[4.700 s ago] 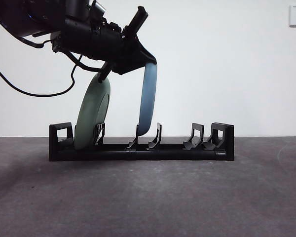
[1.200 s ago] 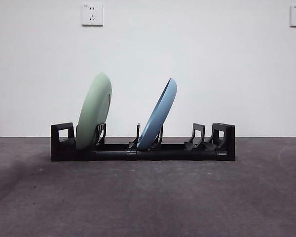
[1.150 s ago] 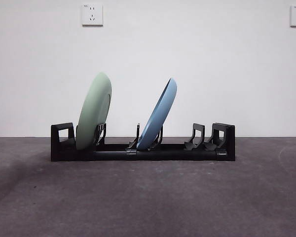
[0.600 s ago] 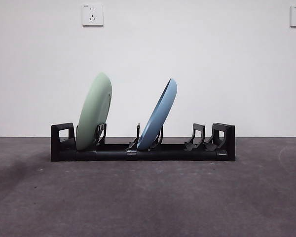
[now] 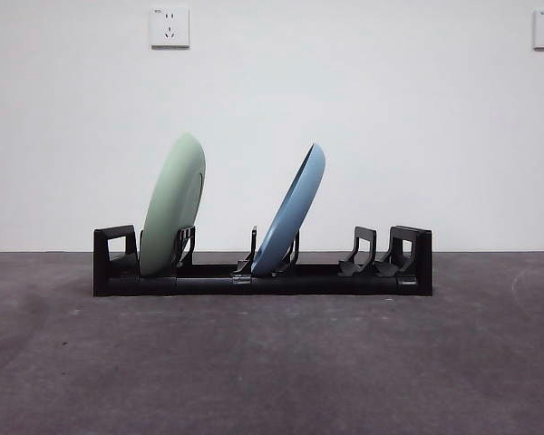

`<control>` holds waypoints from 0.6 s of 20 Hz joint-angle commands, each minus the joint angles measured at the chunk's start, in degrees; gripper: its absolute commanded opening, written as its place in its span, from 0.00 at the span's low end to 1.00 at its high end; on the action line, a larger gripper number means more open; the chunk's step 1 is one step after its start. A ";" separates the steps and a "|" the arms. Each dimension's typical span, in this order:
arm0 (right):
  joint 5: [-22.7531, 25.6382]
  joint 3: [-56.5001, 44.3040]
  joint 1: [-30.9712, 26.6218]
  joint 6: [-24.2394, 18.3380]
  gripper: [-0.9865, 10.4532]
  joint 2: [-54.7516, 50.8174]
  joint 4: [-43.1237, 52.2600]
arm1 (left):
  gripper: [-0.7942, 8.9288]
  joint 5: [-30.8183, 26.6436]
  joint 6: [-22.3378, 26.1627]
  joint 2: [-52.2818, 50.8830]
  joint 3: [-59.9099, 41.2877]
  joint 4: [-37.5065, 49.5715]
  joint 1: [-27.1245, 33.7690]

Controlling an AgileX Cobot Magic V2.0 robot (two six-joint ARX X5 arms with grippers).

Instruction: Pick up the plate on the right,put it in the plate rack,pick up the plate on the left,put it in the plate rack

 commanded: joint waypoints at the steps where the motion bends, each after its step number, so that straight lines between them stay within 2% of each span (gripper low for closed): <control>1: 0.17 -0.28 0.04 0.50 0.09 -0.11 0.26 | 0.08 0.28 -0.17 -2.16 -1.97 0.81 0.22; 12: 0.15 -0.28 0.04 0.52 0.09 -0.11 0.26 | 0.08 -1.18 0.90 -2.93 -2.84 -1.20 0.20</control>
